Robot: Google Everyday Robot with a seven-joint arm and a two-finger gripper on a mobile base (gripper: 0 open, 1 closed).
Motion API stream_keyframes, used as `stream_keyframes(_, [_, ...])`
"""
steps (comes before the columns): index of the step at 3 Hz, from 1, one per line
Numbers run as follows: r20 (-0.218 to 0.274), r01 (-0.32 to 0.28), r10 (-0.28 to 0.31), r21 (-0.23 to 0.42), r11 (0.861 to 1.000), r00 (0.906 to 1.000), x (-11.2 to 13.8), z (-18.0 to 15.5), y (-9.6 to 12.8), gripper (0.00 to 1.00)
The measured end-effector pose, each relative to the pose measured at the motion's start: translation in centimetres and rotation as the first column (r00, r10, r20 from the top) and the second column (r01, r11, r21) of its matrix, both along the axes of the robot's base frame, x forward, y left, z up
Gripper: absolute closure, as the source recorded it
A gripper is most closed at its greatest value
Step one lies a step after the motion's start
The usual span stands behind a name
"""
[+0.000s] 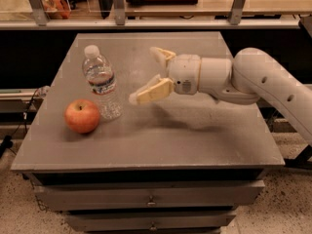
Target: Move water bottle near apple
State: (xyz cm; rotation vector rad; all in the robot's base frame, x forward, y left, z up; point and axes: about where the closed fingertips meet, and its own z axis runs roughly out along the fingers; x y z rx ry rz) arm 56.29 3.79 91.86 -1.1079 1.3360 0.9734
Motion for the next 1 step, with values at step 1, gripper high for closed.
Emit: stream_keyframes(1, [0.0,0.004,-0.004,-0.001,1.0,1.0,0.08,-0.02,-0.24,0.0])
